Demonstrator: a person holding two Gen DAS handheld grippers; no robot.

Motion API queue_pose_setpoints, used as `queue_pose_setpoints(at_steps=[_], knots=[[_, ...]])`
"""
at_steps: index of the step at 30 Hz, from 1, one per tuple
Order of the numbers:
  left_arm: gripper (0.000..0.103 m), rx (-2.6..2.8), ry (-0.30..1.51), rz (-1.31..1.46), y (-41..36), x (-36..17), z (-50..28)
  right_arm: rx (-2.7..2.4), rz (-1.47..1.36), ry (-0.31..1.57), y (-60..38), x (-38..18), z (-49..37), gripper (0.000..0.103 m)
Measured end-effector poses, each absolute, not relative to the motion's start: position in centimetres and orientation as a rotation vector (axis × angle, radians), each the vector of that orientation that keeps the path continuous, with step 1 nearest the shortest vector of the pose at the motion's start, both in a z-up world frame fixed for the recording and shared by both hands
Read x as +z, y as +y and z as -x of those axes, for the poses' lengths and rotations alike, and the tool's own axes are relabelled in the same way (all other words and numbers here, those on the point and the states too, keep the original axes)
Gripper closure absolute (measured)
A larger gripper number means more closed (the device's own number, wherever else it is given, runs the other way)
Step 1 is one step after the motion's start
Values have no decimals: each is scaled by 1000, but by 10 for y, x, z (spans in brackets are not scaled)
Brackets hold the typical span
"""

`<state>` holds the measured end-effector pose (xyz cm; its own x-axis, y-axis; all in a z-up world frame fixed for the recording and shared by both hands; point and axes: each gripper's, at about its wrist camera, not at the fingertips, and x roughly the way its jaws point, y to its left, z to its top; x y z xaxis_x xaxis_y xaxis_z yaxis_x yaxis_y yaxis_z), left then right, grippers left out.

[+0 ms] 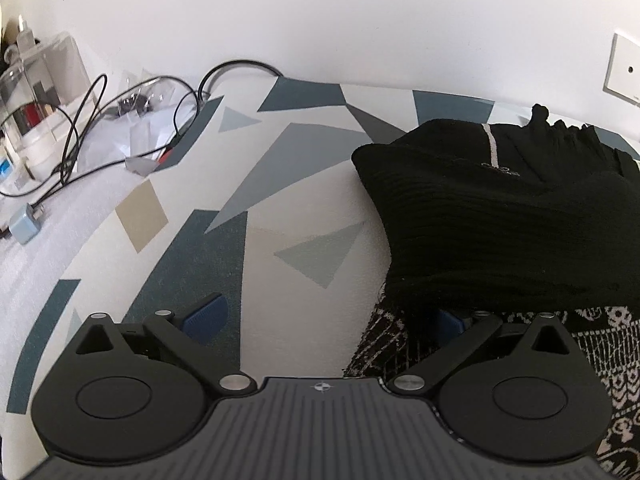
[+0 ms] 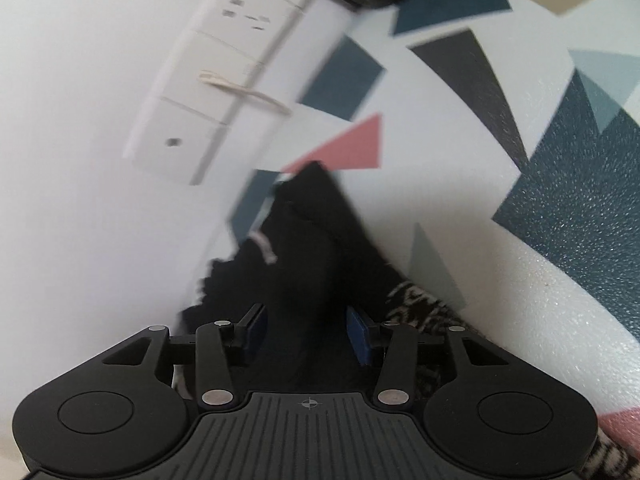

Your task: Fold clothes

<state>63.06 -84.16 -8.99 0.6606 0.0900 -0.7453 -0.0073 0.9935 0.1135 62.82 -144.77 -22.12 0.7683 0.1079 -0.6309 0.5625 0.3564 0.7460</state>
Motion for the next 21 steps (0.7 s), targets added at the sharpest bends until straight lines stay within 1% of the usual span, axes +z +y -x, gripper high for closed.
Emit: queue_pose_setpoints(at_steps=[2, 3, 4, 5, 6, 11, 14, 17, 21], knots=[[0, 58, 850, -102, -841, -90, -631, -343, -1193, 667, -1449, -225, -637, 62], [0, 60, 855, -98, -841, -89, -632, -336, -1183, 670, -1448, -224, -642, 71], [0, 64, 861, -94, -841, -88, -633, -330, -1172, 672, -1447, -223, -646, 99], [0, 67, 865, -89, -841, -88, -634, -315, -1162, 672, -1447, -219, -648, 97], [0, 69, 866, -87, -840, -87, -633, -297, -1151, 669, -1446, -214, -648, 98], [0, 47, 853, -92, -841, -88, -630, -223, -1073, 434, -1449, -147, -610, 98], [0, 36, 857, -82, -843, -89, -631, -273, -1032, 465, -1450, -143, -589, 98], [0, 25, 864, -63, -842, -90, -634, -334, -1049, 637, -1454, -172, -589, 98], [0, 16, 880, -46, -836, -90, -639, -329, -1032, 666, -1447, -169, -614, 98]])
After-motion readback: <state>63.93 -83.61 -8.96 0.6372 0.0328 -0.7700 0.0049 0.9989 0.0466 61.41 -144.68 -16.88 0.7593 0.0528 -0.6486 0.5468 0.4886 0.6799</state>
